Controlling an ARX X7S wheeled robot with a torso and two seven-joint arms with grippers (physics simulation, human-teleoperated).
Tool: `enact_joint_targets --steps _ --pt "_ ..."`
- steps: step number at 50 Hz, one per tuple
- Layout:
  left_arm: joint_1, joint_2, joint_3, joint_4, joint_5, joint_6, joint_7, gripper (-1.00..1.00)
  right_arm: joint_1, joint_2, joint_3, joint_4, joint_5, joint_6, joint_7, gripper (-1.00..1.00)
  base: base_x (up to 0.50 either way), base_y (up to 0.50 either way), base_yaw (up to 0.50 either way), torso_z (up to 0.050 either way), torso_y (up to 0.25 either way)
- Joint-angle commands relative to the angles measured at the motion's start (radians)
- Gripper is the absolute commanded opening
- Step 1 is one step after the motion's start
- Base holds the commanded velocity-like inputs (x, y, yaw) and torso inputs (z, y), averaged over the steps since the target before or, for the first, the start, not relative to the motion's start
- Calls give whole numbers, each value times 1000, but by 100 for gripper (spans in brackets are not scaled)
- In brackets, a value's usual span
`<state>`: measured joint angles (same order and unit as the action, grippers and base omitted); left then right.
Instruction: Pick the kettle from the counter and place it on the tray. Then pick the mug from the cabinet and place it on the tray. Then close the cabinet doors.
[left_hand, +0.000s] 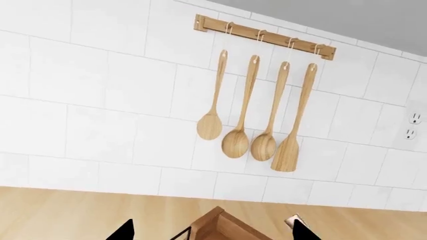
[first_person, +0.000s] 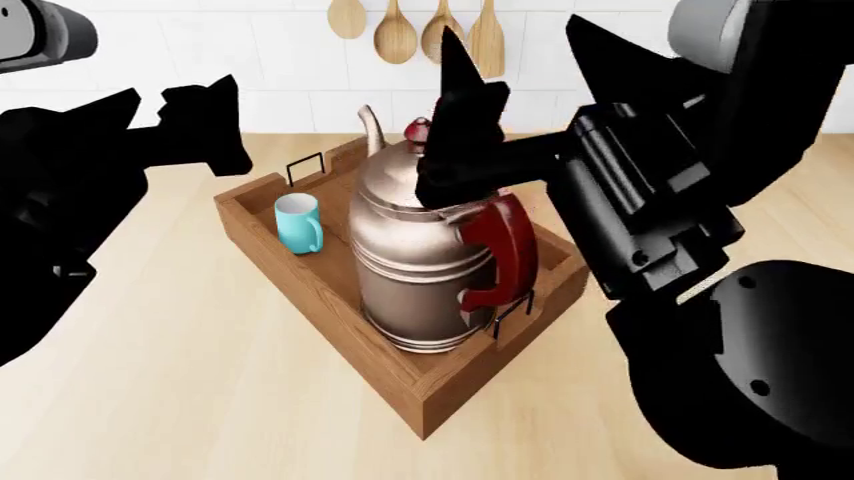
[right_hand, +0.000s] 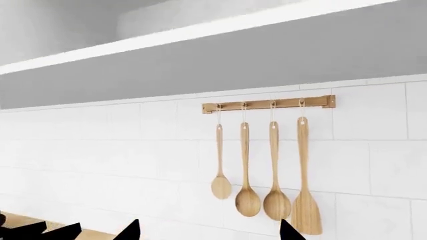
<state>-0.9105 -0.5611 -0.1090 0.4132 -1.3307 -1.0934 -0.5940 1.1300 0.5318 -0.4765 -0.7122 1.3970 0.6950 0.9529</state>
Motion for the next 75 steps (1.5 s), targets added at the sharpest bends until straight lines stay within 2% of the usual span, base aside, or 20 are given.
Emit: enact_joint_targets --steps 1,8,18,20,22,25,31,36,45,55,75 --pt "-14 -3 -10 14 -42 -8 -27 100 106 70 59 -79 131 28 111 100 0 0 0 0 0" --pt "-9 -12 -52 78 -101 1 -66 100 113 149 98 -159 179 30 172 100 0 0 0 0 0" --pt "-45 -82 -211 380 -328 72 -294 100 106 308 199 -335 251 33 318 100 0 0 0 0 0" --pt "-61 -107 -252 440 -353 95 -330 100 102 255 332 -335 341 153 352 100 0 0 0 0 0" --pt "-80 -133 -283 480 -376 114 -358 100 94 113 563 -335 541 388 457 100 0 0 0 0 0" --pt "-115 -170 -310 516 -393 131 -394 100 105 46 669 -334 693 503 570 100 0 0 0 0 0" --pt "-212 -240 -305 541 -447 159 -457 100 147 80 677 -334 747 490 615 100 0 0 0 0 0" --pt "-248 -262 -301 534 -436 159 -472 100 149 86 692 -334 748 497 614 100 0 0 0 0 0" --pt "-244 -280 -307 516 -436 155 -468 100 134 100 705 -331 730 507 610 100 0 41 0 0 0" --pt "-219 -289 -324 514 -462 161 -467 100 151 130 677 -334 726 488 616 100 0 500 0 0 0" --pt "-175 -278 -344 509 -436 150 -439 100 135 123 680 -334 712 508 616 100 0 500 0 0 0"
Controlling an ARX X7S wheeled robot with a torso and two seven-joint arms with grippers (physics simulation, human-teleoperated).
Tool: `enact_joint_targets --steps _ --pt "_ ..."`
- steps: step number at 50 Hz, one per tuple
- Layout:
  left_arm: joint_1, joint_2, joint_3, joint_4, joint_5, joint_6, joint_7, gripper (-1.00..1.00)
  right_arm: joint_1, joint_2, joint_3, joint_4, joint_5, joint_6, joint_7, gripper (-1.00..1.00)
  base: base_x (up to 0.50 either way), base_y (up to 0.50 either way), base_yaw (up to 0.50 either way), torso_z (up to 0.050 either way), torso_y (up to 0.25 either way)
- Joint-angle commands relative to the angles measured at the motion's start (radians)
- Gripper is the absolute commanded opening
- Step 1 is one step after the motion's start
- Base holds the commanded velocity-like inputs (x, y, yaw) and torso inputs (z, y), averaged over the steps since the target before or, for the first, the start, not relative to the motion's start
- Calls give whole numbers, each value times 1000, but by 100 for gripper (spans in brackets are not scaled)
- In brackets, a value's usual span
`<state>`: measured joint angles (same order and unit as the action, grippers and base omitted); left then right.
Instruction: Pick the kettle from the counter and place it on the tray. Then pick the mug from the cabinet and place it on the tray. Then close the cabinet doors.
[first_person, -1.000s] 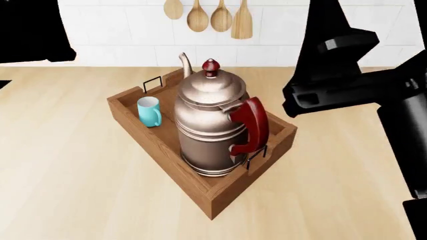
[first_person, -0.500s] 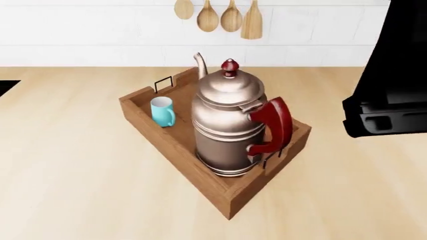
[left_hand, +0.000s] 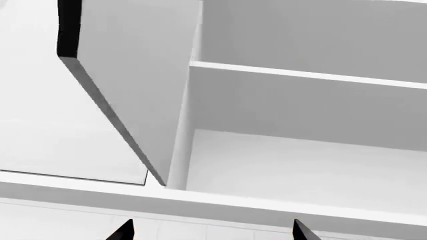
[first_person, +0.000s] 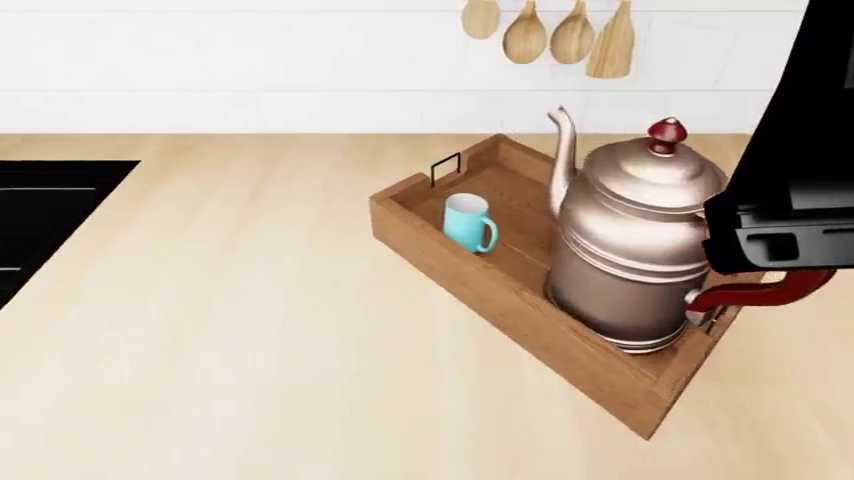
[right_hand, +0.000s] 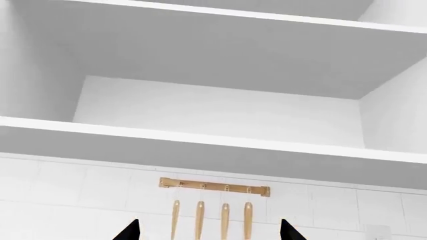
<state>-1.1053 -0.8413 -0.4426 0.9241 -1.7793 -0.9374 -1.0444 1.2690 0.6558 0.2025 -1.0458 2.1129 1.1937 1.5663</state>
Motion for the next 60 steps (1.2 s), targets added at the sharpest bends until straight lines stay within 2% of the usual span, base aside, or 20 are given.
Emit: enact_joint_targets --steps 1,13,17,20,29,35,40,42,45,48,52,55,60 --pt "22 3 -11 -2 14 -6 12 100 -7 -4 4 -1 -4 12 2 100 0 500 0 0 0" --pt "51 9 -18 -10 32 -15 24 100 -24 -26 19 0 -6 34 1 100 0 493 0 0 0" --pt "82 11 -31 -30 57 -26 16 100 -44 -38 50 3 0 34 -7 100 0 0 0 0 0" --pt "117 1 -66 -51 60 -28 1 100 -49 -30 48 4 -6 33 -7 100 0 0 0 0 0" --pt "270 -35 -273 -102 113 -65 -31 100 -62 -11 33 6 -20 12 -11 100 0 0 0 0 0" --pt "234 -105 -297 -156 156 -66 -52 100 -62 -10 23 5 -30 6 -15 100 0 0 0 0 0" --pt "87 -193 -164 -243 153 -18 -66 100 -60 -14 17 8 -41 9 -20 100 0 0 0 0 0" --pt "-10 -229 -60 -281 156 5 -65 100 -63 -17 17 8 -44 9 -21 100 0 0 0 0 0" --pt "-263 -247 184 -352 168 16 -54 100 -64 -21 17 9 -46 11 -25 100 0 0 0 0 0" --pt "-527 -190 383 -435 201 -34 -48 100 -69 -23 23 7 -45 14 -27 100 0 0 0 0 0" --pt "-803 -67 541 -574 263 -87 -16 100 -73 -26 31 6 -35 17 -23 100 0 0 0 0 0" --pt "-918 19 604 -672 306 -94 25 100 -75 -27 44 4 -19 24 -17 100 0 0 0 0 0" --pt "-1027 143 682 -793 374 -79 93 100 -67 -14 60 3 8 19 -9 100 0 0 0 2 0"
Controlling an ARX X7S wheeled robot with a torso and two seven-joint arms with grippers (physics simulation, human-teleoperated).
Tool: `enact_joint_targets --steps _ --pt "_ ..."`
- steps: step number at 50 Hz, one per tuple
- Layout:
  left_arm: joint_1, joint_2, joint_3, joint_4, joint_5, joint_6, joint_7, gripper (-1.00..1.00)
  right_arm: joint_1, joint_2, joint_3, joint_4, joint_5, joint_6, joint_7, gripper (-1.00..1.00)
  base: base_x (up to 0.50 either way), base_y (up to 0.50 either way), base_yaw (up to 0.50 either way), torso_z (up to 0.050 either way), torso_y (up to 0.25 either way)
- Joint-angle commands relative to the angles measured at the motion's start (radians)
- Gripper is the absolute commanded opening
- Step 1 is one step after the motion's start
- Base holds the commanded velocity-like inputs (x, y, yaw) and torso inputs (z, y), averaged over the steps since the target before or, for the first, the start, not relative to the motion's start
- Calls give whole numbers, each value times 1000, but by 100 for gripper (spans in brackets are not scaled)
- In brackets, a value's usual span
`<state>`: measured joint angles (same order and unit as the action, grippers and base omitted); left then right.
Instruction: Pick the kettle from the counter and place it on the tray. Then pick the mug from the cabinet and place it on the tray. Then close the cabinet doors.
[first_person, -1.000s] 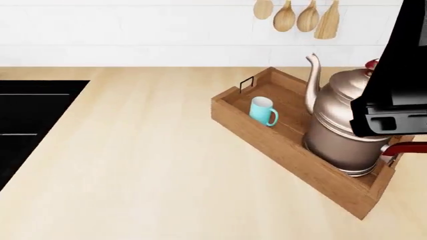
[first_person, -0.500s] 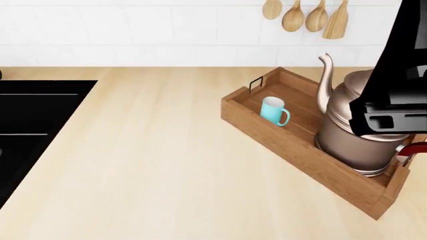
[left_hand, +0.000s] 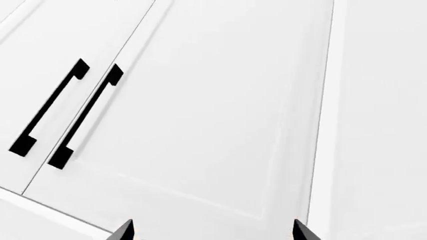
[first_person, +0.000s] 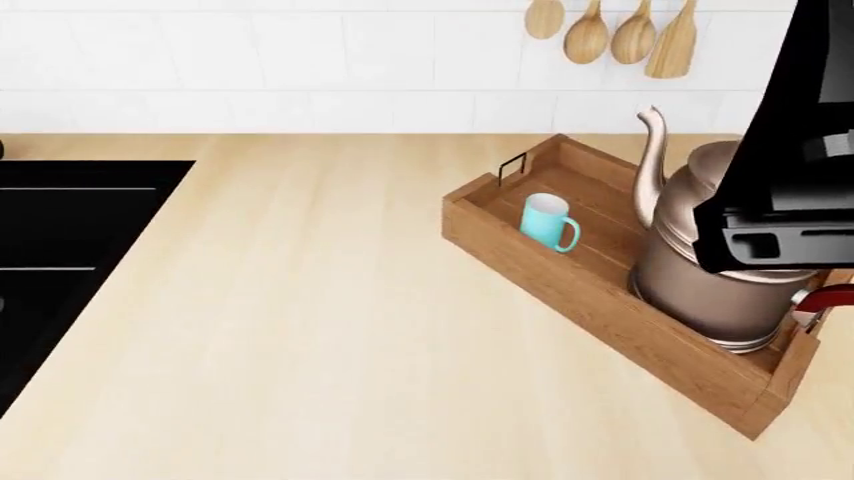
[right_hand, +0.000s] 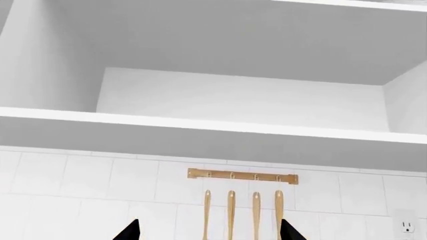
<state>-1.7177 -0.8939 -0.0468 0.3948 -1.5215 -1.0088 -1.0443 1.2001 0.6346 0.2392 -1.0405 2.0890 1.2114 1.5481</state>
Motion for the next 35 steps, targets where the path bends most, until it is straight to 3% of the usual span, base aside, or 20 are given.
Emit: enact_joint_targets --steps 1,10,17,23,25,30,31,35 --pt "-433 227 299 -294 121 -3 103 100 1 10 26 -3 38 -1 12 100 0 0 0 0 0" --pt "-536 407 385 -483 215 61 223 100 -15 6 65 -5 67 15 18 100 0 0 0 1 0" --pt "-571 484 453 -561 262 79 355 100 -35 -2 93 -6 81 32 19 100 0 0 0 1 0" --pt "-632 554 532 -638 428 174 462 100 -53 -6 143 -6 120 51 21 100 0 0 0 2 2" --pt "-638 627 438 -661 558 138 549 100 -63 -10 166 -6 133 64 21 100 0 0 0 0 0" --pt "-638 862 108 -665 1015 11 893 100 -80 -20 204 -6 155 86 21 100 0 0 0 0 2" --pt "-638 889 73 -665 1048 -4 925 100 -85 -24 211 -6 158 91 21 100 0 0 0 0 0" --pt "-639 893 55 -668 911 -1 857 100 -96 -38 234 -6 173 110 21 100 0 0 0 3 3"
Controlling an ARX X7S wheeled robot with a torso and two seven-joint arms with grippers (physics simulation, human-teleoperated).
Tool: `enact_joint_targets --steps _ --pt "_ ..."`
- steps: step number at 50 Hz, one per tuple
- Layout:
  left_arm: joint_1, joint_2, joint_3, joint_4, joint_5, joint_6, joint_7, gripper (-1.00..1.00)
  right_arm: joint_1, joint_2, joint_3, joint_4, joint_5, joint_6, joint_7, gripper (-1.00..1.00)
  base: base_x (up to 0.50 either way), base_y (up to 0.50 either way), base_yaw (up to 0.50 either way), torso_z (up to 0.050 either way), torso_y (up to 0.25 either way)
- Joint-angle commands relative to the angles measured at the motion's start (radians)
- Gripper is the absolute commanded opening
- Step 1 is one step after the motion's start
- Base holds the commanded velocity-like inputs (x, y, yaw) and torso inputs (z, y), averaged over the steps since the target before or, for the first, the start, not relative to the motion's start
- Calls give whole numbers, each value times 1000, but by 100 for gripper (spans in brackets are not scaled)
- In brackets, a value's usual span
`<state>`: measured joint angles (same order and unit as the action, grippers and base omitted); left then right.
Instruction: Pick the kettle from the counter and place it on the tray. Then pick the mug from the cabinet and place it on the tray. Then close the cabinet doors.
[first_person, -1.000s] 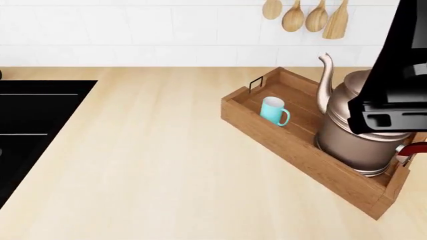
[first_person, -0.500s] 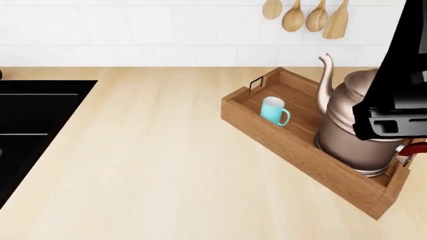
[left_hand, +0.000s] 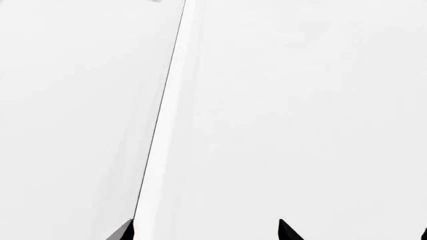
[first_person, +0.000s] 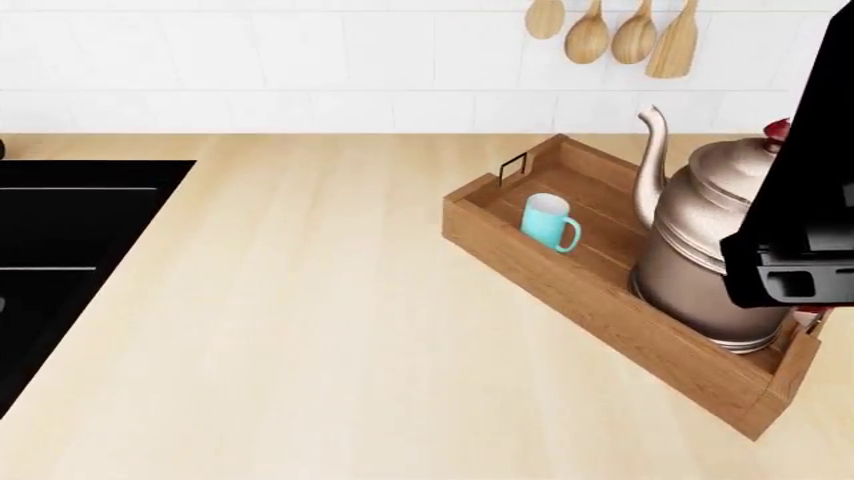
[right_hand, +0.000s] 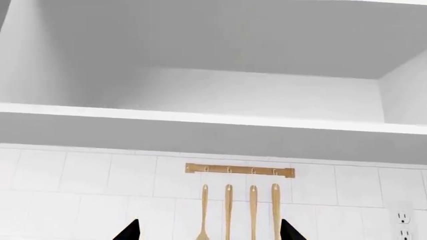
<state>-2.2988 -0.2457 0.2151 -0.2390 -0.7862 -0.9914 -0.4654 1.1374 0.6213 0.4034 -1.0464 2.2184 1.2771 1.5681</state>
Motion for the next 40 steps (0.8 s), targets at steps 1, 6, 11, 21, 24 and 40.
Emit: enact_joint_targets --steps 1,6,11,21,24,40 --pt "-57 245 -203 -33 153 -21 270 100 -35 -28 74 0 45 49 1 100 0 0 0 0 0" --pt "-57 246 -61 -82 35 -13 288 100 -56 -36 136 0 89 80 1 100 0 0 0 0 0" --pt "-57 246 21 -124 -2 2 302 100 -70 -48 171 0 111 104 1 100 0 0 0 0 2" --pt "-57 245 160 -250 92 48 363 100 -60 -34 182 -1 136 100 2 100 0 0 0 0 0" --pt "-57 245 200 -308 119 75 385 100 -53 -29 183 -1 144 97 2 100 0 0 0 0 0" --pt "-57 246 487 -592 158 248 449 100 -65 -54 202 -1 164 128 2 100 0 0 0 0 0"
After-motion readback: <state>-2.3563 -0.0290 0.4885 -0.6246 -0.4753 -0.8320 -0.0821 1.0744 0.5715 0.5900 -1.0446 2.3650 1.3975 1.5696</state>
